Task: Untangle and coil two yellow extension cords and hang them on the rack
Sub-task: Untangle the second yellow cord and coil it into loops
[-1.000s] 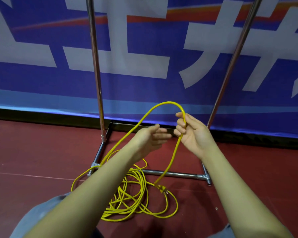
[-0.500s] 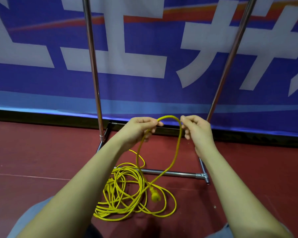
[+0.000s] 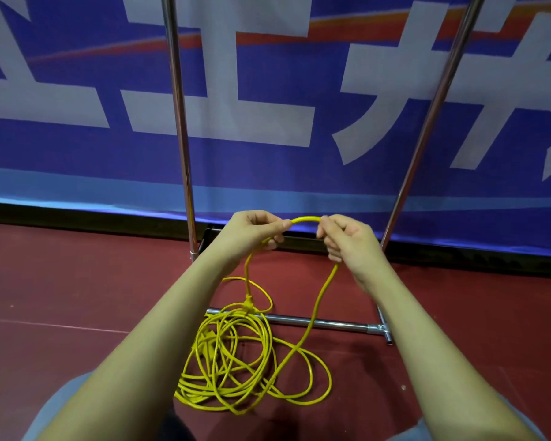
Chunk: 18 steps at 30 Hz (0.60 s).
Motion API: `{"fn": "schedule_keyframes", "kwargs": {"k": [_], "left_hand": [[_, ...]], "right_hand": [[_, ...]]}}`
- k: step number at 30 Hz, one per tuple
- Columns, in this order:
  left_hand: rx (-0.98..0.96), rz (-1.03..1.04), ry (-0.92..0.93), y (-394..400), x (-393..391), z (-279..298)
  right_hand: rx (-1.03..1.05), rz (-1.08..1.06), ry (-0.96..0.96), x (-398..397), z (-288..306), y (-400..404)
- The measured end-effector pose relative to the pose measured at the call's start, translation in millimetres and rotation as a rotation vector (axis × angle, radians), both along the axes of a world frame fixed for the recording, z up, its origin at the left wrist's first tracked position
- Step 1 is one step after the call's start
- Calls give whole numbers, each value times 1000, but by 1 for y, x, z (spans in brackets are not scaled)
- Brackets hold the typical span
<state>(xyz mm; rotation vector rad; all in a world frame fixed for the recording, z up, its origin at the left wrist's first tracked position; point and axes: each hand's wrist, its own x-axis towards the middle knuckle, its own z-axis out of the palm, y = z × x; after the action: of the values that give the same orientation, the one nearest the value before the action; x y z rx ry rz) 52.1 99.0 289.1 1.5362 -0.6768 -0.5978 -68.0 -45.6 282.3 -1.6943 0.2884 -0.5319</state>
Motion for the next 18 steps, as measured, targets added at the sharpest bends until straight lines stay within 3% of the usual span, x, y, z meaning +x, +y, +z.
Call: {"fn": "schedule_keyframes", "kwargs": {"k": [6,9,13,15,18], "left_hand": [[-12,233,-121,-6,4,-13],[3,248,80,-11,-3,-10],[218,-43,340,-20,-18,-11],[155,-93,555,-25,-22,-15],[-134,-5,824,-28,-20,-16]], "right_hand": [[126,-93,-108,-4,8,-5],[140,-99,-122,-5,11,-9],[189,-44,-120,-5,7,-2],[243,41,-133,-7,7,-1],[308,171,-134,-13,10,-3]]}}
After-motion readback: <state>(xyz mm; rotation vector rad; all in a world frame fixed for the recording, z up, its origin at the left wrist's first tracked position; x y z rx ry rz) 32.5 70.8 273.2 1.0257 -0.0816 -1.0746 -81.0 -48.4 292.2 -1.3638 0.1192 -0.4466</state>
